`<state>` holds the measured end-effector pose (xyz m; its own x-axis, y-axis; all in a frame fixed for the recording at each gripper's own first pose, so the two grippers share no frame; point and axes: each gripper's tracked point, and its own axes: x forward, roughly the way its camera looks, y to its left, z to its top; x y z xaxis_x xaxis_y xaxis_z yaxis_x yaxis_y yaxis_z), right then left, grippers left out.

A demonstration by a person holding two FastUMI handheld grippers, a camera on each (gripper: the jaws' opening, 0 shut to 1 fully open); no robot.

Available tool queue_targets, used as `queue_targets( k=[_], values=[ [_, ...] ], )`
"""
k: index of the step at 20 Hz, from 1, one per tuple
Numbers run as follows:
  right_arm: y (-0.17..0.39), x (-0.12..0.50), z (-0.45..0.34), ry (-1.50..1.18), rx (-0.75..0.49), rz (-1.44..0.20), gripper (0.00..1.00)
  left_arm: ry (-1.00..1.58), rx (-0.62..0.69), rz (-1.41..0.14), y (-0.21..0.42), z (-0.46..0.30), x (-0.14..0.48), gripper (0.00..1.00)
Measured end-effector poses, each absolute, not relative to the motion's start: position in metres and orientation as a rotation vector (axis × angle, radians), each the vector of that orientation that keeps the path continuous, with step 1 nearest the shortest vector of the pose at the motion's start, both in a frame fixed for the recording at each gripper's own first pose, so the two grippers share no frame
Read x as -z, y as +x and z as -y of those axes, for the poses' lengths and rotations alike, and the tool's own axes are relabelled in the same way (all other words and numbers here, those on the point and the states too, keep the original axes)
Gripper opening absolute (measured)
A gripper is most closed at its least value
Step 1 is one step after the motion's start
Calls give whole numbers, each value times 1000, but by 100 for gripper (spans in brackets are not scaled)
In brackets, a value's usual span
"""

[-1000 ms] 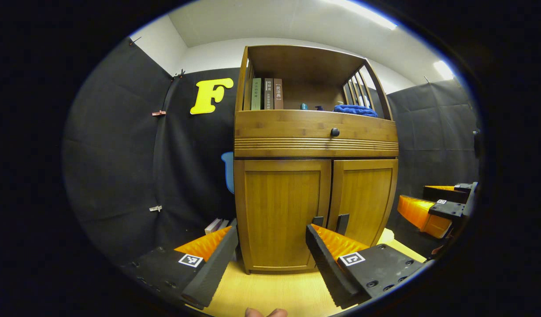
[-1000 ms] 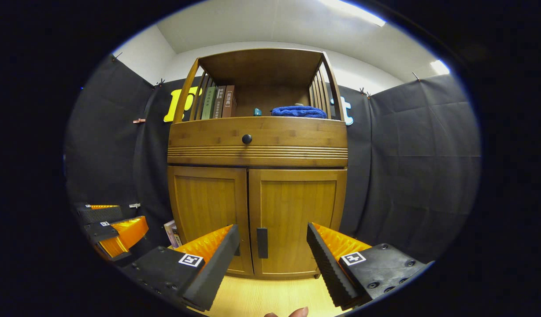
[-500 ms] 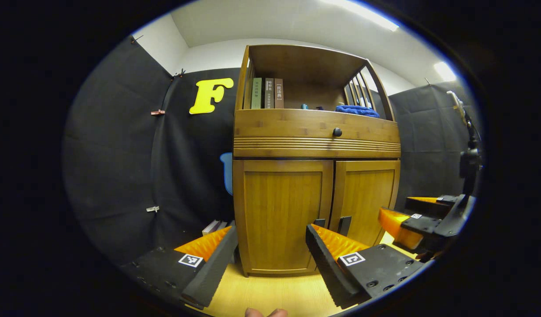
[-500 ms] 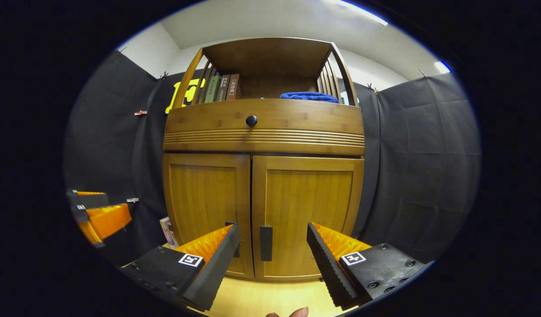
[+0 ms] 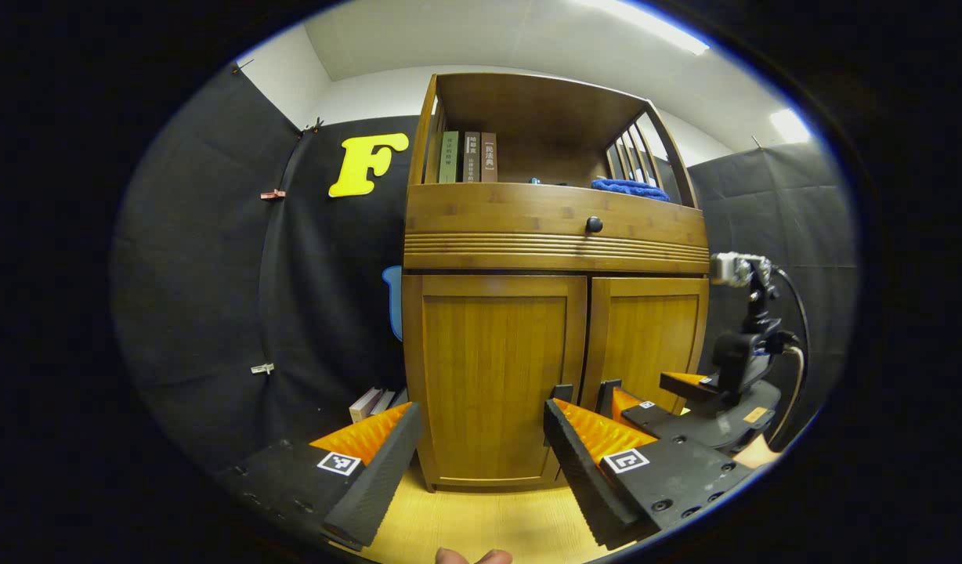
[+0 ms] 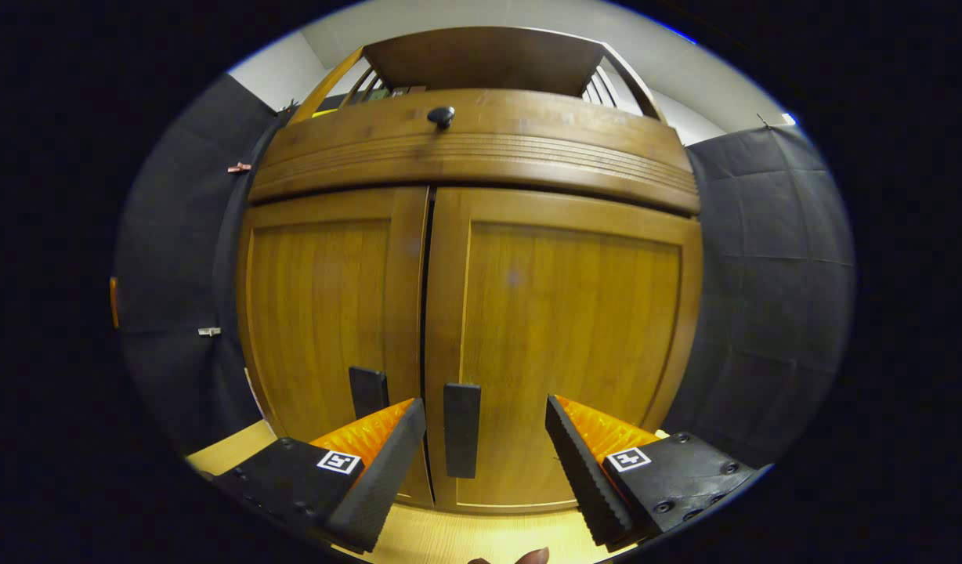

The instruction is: Open the right door of the double-door shoe cabinet with the right hand, and open the left door with the left hand.

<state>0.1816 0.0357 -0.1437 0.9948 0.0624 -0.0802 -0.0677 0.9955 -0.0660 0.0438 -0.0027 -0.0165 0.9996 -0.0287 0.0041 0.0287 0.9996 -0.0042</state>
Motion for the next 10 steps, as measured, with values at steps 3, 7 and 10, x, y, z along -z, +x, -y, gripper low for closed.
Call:
queue_targets(
  k=[3,7,10],
  values=[
    [205,177,-36,-20,-74,-149,98,2,8,2,49,1,21,97],
    [217,195,-34,30,-106,-172,78,-19,-32,-20,49,-6,34,96],
    [220,198,-48,16,-138,-160,49,-25,-51,-43,44,-11,47,96]
  ],
)
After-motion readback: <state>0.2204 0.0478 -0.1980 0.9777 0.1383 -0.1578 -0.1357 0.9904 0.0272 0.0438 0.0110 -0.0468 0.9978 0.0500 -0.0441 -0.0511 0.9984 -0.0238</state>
